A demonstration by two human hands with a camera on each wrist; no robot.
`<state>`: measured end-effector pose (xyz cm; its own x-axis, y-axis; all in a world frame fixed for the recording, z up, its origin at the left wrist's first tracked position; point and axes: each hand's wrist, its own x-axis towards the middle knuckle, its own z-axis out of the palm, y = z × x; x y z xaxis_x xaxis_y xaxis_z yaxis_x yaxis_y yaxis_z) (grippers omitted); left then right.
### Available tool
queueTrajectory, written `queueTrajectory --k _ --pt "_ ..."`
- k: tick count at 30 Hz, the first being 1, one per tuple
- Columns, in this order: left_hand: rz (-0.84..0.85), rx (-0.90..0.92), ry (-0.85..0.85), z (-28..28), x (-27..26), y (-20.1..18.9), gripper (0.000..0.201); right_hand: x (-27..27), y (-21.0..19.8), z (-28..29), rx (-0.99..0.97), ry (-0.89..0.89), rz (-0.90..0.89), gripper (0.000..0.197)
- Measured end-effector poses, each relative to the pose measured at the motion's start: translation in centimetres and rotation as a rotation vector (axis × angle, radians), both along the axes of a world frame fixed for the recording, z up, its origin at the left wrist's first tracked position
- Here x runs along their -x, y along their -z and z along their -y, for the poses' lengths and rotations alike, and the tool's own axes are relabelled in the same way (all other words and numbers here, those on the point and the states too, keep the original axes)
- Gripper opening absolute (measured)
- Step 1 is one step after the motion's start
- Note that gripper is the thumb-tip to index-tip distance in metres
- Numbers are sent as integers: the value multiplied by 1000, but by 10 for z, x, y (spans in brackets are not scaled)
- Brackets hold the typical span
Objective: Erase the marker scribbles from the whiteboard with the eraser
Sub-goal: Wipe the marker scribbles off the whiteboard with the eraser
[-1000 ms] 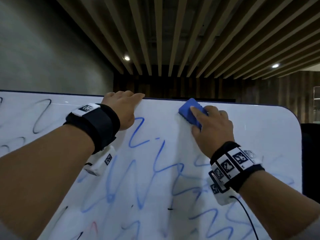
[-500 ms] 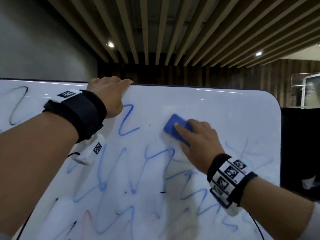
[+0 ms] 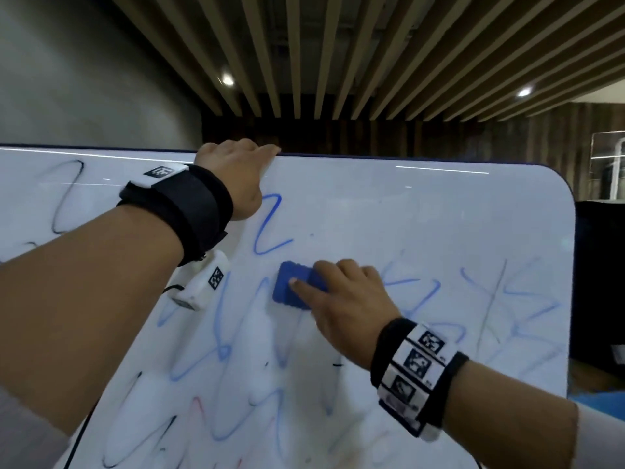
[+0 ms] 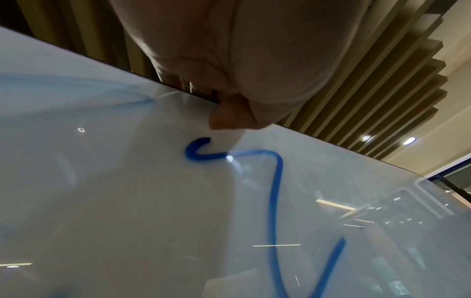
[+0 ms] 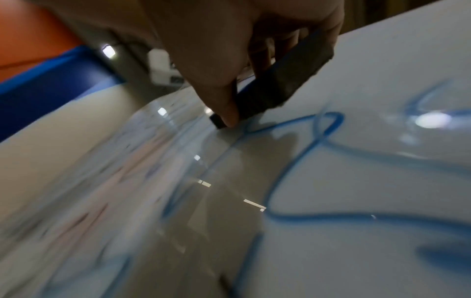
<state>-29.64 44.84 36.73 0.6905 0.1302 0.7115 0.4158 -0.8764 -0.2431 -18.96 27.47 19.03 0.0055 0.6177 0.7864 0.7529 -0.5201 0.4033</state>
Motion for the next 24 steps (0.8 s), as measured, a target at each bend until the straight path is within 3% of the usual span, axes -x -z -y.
queueTrajectory --k 5,7,10,11,12,15,17,19,22,24 --pt "-2 11 2 -2 -1 -1 77 -42 -77 54 -380 239 -146 57" --pt "0 12 7 -1 -1 -1 77 -35 -57 45 -355 179 -78 54" --pt "4 15 9 -2 -2 1 77 -10 5 11 -62 20 32 53" --pt "10 10 11 -3 -4 1 77 -10 9 10 -10 16 23 54" --pt "13 6 11 -5 -4 1 78 -16 -1 15 -15 19 8 54" --pt "30 -3 24 -6 -4 1 77 -53 -65 59 -322 173 -134 55" --pt "35 -10 31 -6 -4 2 76 -76 -84 86 -416 260 -201 55" --pt "33 -12 34 -6 -5 2 76 -79 -57 88 -361 160 -155 54" --pt "30 -16 31 -7 -7 2 76 -65 23 81 -139 34 -55 54" --pt "34 -22 32 -10 -8 1 76 -66 31 88 -69 61 -49 54"
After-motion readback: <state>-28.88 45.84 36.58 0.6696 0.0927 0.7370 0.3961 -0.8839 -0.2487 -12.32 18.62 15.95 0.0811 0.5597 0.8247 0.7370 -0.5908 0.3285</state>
